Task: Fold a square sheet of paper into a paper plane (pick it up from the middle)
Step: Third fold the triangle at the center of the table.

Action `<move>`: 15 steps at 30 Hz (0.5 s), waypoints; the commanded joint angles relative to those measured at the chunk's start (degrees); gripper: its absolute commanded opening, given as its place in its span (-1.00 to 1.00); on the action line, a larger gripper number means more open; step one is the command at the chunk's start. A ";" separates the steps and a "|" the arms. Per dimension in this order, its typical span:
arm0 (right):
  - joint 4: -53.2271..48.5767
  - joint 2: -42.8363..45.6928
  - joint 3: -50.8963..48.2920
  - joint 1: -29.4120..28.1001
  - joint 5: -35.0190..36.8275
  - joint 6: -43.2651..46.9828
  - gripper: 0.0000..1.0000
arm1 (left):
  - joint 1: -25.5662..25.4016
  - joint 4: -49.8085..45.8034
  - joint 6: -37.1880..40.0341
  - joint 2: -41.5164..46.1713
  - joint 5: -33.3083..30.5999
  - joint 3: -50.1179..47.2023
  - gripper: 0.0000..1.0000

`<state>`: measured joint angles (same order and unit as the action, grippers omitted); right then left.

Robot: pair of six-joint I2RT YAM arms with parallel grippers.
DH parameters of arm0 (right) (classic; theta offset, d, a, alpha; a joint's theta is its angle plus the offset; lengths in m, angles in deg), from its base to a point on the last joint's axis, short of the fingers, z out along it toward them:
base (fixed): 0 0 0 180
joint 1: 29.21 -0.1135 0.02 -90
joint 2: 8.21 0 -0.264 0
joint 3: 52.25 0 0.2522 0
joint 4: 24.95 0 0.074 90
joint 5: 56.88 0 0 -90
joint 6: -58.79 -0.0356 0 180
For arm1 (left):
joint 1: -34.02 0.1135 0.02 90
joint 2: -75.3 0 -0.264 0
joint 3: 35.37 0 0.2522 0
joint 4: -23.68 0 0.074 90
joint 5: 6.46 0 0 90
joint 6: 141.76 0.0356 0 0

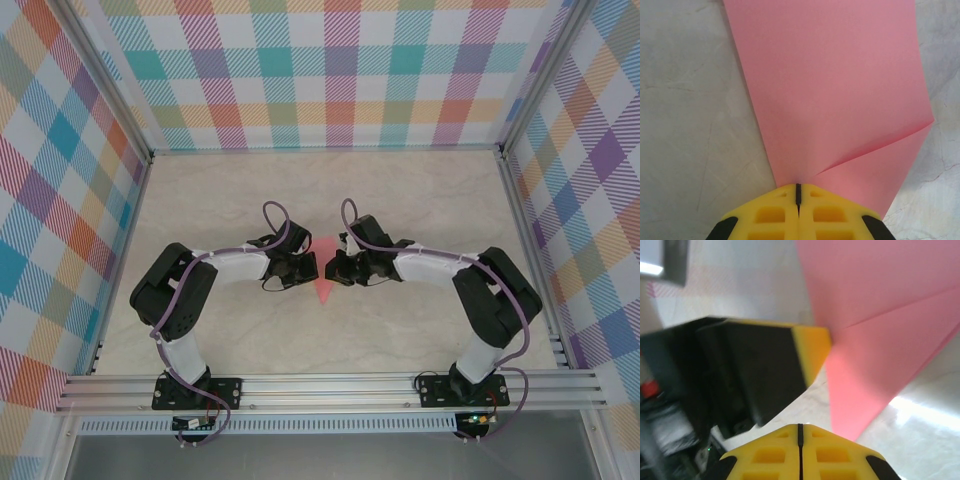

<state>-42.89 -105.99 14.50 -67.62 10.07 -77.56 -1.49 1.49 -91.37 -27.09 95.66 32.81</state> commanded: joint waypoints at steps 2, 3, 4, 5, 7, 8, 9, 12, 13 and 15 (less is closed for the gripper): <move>-0.67 -4.55 2.22 0.18 0.70 1.79 -0.87 | -0.35 -5.72 -0.09 -3.68 -5.72 -3.24 -0.93; -0.68 -5.50 2.54 0.27 0.72 1.70 -0.87 | -0.35 -5.68 -0.09 -3.70 -5.71 -3.10 -0.93; -0.59 -6.52 2.72 0.35 0.89 1.52 -0.87 | -0.35 -5.72 -0.09 -3.61 -5.70 -3.15 -0.93; -0.65 -7.37 2.73 0.36 1.04 1.35 -0.87 | -0.35 -5.72 -0.07 -3.60 -5.62 -3.16 -0.92; -0.82 -8.61 2.41 0.44 1.54 0.71 -0.88 | -0.31 -5.64 -0.06 -3.39 -5.50 -3.05 -0.92; -0.94 -8.89 2.22 0.44 1.72 0.42 -0.88 | -0.35 -5.59 0.05 -3.26 -5.36 -3.01 -0.92; -0.96 -9.20 1.97 0.43 1.93 0.13 -0.89 | -0.35 -5.70 0.13 -2.93 -5.12 -2.68 -0.92; -0.66 -9.24 1.29 0.45 2.13 -0.99 -0.89 | -0.35 -5.64 0.68 -0.70 -3.60 -1.49 -0.88; -0.40 -9.19 1.08 0.49 2.09 -1.40 -0.89 | -0.35 -5.64 0.77 0.63 -3.19 -1.05 -0.85; -0.10 -8.87 0.89 0.44 2.14 -2.09 -0.89 | -0.35 -5.23 0.64 3.72 -2.64 -0.70 -0.76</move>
<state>-42.61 -114.21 15.86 -67.27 10.99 -78.20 -1.53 0.95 -91.27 -26.41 95.39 32.83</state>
